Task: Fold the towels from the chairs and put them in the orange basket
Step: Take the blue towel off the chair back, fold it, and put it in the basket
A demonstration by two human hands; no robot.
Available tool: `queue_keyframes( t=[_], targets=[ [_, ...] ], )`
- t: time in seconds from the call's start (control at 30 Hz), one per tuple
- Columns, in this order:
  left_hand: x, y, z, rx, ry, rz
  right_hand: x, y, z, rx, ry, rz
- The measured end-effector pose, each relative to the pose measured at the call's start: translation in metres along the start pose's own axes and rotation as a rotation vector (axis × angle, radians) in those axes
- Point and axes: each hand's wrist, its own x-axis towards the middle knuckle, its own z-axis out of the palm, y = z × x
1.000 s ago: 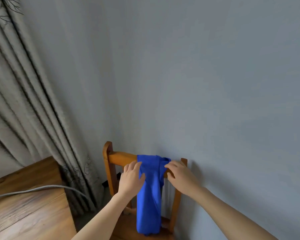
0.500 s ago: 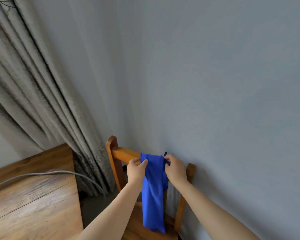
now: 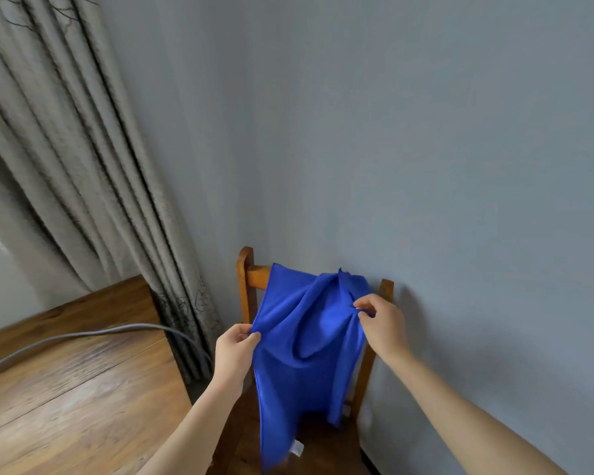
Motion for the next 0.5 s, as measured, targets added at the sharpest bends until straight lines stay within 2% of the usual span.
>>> queue_keyframes(
  t=[0.23,0.5],
  targets=[
    [-0.032,-0.057,-0.079,0.067,-0.071,-0.073,-0.09,-0.004,-0.015,-0.058,0.188,0.144],
    [-0.069,-0.104,-0.114,0.146,-0.169,-0.174,-0.168,0.006,-0.018,-0.098,0.219,0.335]
  ],
)
